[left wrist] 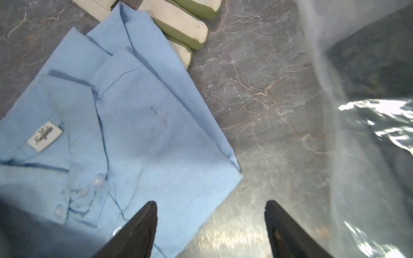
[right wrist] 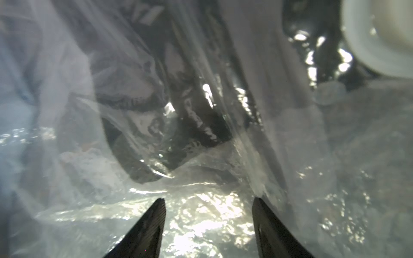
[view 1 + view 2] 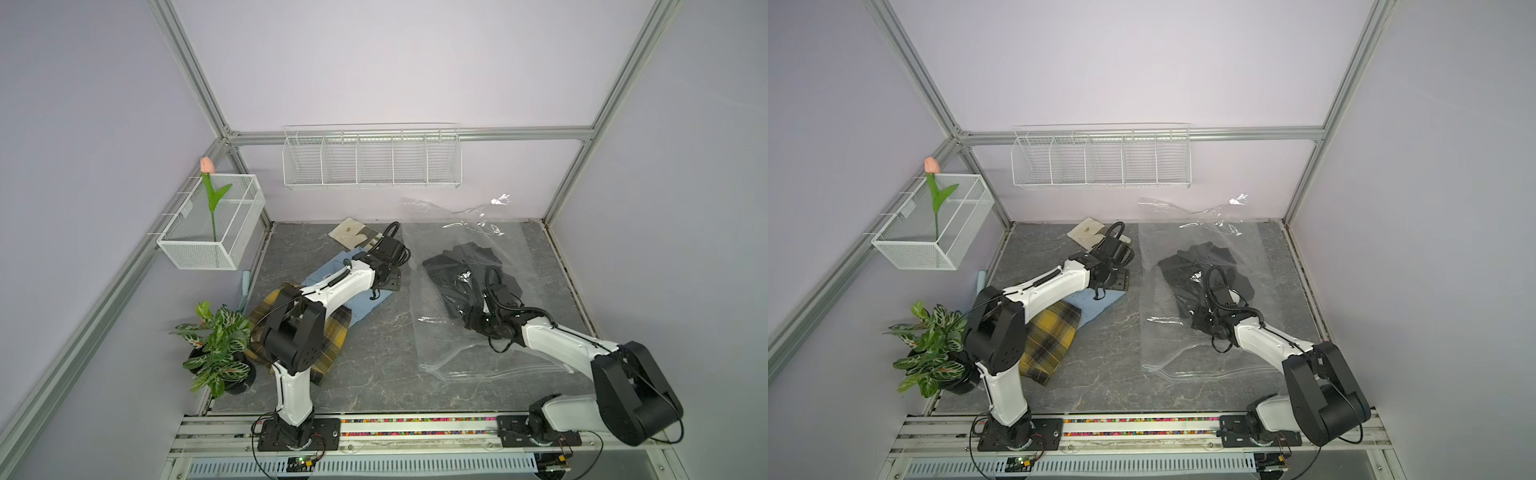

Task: Place the folded shirt into the vacuum bag
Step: Move the shirt from the vacuum bag.

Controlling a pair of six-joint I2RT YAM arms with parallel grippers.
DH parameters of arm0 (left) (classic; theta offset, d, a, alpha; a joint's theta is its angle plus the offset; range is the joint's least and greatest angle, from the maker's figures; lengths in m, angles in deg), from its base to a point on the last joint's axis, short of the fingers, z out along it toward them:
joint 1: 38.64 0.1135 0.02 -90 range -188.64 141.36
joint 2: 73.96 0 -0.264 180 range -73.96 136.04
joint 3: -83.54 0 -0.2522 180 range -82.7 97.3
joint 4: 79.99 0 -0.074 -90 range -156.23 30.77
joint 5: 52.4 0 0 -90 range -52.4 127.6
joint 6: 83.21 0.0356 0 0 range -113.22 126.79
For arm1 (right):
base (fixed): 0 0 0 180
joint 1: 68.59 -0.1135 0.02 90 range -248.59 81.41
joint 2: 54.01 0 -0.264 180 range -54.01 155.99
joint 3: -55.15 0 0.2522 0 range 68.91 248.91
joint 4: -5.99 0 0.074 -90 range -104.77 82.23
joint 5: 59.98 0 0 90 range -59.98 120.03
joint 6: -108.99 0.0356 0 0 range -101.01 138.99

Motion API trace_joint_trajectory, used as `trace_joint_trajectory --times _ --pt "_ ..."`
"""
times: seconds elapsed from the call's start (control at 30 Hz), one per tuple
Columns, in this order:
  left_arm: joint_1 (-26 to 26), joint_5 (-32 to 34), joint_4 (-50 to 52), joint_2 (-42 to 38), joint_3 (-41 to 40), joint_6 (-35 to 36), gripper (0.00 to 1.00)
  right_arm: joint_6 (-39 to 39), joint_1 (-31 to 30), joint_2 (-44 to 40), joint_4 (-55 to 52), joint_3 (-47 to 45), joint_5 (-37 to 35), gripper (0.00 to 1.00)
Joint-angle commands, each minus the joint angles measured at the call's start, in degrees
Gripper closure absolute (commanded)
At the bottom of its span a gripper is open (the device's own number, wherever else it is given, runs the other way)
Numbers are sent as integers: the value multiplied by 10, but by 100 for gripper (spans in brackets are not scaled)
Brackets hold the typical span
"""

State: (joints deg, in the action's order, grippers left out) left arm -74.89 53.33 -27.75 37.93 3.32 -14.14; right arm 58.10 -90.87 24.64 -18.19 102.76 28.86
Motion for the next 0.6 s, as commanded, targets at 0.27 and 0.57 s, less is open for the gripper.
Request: trace_joint_trajectory --times 0.27,0.57 --pt "11 27 34 116 59 -8 27 -18 18 -22 2 -14 -9 34" --pt "39 -101 -79 85 -21 27 82 -8 18 -48 8 13 19 35"
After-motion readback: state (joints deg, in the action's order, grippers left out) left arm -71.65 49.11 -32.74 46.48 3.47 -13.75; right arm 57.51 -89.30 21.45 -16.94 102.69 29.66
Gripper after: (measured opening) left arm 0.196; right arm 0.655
